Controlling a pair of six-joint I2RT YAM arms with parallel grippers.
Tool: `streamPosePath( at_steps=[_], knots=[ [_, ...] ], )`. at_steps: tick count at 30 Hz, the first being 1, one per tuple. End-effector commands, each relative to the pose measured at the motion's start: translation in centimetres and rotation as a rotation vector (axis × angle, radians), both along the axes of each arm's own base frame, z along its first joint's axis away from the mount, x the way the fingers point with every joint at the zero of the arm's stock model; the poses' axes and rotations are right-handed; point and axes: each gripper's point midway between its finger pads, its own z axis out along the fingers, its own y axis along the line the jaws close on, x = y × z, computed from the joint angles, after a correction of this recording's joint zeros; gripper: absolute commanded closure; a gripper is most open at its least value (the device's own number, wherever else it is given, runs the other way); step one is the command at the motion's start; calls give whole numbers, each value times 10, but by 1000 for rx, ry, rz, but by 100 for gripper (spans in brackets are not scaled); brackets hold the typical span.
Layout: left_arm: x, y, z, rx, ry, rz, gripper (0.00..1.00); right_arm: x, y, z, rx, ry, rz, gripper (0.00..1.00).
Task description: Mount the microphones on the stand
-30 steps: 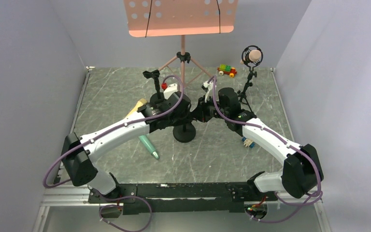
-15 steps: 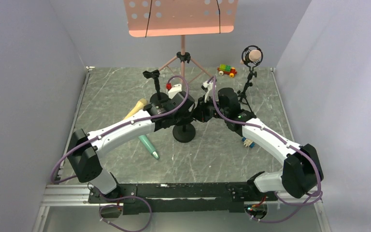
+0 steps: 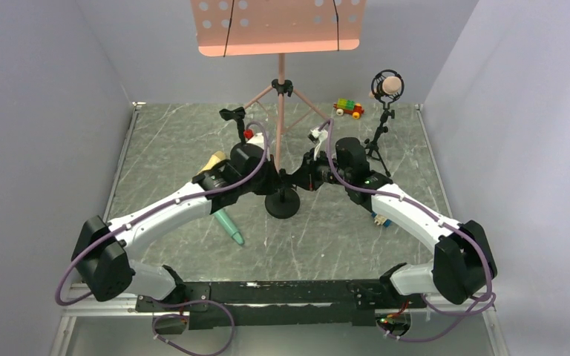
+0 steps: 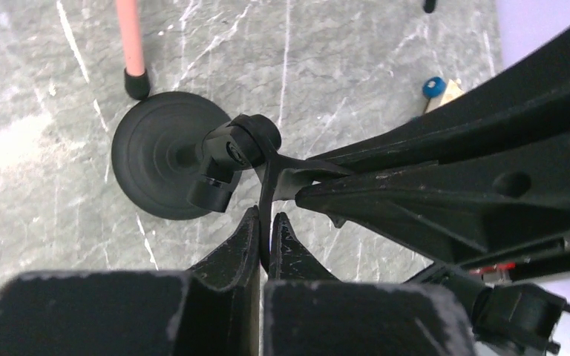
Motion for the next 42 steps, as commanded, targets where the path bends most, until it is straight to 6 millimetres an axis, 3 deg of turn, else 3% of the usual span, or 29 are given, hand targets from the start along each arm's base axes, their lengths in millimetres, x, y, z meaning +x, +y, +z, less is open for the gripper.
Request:
streamPosePath(
  at_steps=[1, 11, 26, 38, 42],
  knots=[
    [24, 32, -2, 23, -129, -69, 100, -4, -21, -34, -50, 119, -24, 100],
    [23, 26, -3, -80, -146, -265, 100, 2, -25, -46, -26, 189, -17, 100],
    [21, 28, -32, -113, -109, -308, 100, 10, -32, -63, -11, 281, -36, 100],
    [27, 24, -18, -155, -111, -284, 100, 9, -30, -57, 6, 282, -24, 100],
    [26, 25, -27, -145, -94, -289, 100, 8, -30, -60, 4, 290, -21, 100]
  ],
)
